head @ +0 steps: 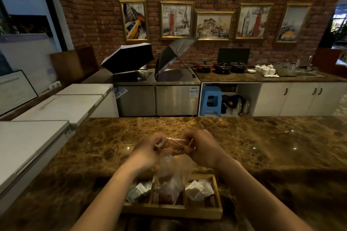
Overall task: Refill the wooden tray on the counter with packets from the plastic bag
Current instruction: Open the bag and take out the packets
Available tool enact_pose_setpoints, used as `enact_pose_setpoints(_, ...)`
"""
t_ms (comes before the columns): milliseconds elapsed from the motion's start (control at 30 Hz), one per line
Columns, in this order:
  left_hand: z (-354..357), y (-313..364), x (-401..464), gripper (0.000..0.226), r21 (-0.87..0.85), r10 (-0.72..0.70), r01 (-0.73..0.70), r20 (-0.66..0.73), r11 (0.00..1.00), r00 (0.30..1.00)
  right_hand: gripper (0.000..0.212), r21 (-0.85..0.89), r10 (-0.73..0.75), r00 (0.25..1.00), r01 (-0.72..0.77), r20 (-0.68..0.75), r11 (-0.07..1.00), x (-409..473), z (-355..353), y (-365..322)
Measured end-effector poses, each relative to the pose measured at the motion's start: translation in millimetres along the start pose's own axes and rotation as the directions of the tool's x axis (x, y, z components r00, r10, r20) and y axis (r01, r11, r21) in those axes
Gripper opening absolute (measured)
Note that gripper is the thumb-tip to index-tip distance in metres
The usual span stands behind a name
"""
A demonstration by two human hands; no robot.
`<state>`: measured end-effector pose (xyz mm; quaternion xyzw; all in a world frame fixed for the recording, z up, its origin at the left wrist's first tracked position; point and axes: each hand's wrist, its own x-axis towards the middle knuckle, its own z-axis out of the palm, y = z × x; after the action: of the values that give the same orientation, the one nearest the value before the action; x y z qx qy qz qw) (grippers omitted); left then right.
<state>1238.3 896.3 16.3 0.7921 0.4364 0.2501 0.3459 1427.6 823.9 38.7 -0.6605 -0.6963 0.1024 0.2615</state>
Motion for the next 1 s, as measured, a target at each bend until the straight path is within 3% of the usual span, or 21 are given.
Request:
enact_pose_setpoints(300,0.3,26.8,12.9,0.017,-0.022,0.147,-0.149,-0.072,0.989,0.987,0.007,0.016,-0.103,0.983,0.107,-0.151,0.994,-2.4,-27.9,2.5)
enact_pose_setpoints(467,21.9,41.2,16.3,0.014,-0.139,0.256,-0.262,-0.055,0.955,0.965,0.007,-0.042,-0.052,0.982,0.045,-0.182,0.998,-12.3,-46.3,16.2)
enact_pose_setpoints(633,52.5,44.2,15.9,0.012,-0.158,0.181,-0.178,0.007,0.971,0.983,0.006,-0.026,0.093,0.987,-0.097,-0.132,0.995,-28.5,-51.1,38.1)
enact_pose_setpoints(1000,57.8,45.6,20.1,0.022,-0.140,0.119,-0.117,0.005,0.983,0.993,0.011,-0.018,0.053,0.980,-0.058,-0.194,0.998,-35.0,-56.3,49.3)
